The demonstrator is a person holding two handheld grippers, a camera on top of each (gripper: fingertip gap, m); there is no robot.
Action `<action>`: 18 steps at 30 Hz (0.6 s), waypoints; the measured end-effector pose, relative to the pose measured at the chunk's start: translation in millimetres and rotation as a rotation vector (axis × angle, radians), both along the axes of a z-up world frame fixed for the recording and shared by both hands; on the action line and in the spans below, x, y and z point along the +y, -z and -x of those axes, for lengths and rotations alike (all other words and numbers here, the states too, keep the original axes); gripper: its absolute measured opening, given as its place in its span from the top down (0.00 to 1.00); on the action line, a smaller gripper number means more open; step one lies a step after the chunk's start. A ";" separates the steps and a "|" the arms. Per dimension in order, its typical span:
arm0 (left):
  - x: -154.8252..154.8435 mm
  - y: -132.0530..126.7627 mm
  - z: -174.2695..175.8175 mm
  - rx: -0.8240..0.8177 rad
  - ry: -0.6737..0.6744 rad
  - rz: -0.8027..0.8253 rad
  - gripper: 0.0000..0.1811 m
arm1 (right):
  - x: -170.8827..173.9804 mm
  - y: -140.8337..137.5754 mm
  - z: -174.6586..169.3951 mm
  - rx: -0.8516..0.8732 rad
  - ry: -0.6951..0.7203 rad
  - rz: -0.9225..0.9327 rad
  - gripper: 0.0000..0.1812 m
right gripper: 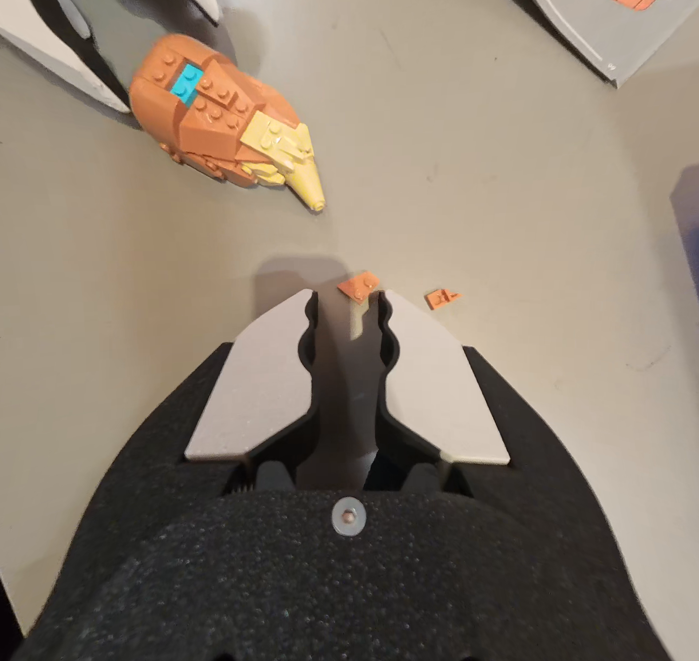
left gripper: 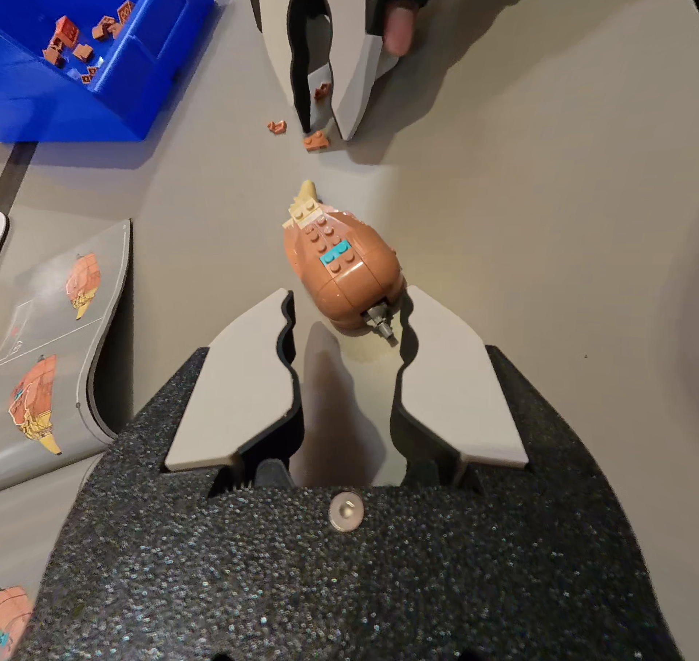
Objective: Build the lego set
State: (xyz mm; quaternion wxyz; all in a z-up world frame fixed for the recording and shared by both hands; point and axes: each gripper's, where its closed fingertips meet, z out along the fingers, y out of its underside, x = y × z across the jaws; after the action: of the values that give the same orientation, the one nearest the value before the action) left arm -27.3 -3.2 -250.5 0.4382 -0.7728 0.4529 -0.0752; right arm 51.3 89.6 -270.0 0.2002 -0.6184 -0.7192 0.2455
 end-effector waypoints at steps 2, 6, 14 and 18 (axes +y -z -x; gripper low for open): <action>0.5 -3.1 -1.0 -0.006 -0.007 -0.016 0.70 | 4.0 -1.0 0.1 0.004 0.016 -0.012 0.83; 0.6 -7.7 -0.7 -0.020 -0.024 -0.039 0.71 | 6.1 -0.8 0.8 -0.005 0.001 -0.024 0.86; 1.7 -23.3 18.7 -0.082 -0.161 -0.137 0.71 | 19.1 -16.6 -24.4 0.074 0.043 0.002 0.88; 3.7 -30.2 32.3 -0.130 -0.242 -0.178 0.71 | 32.8 -21.7 -48.9 0.119 0.111 0.035 0.88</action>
State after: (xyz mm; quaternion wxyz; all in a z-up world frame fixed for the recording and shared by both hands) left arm -59.6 0.5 -220.4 0.5392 -0.7733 0.3322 -0.0311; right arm 100.1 122.3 -248.3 0.2449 -0.6450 -0.6663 0.2829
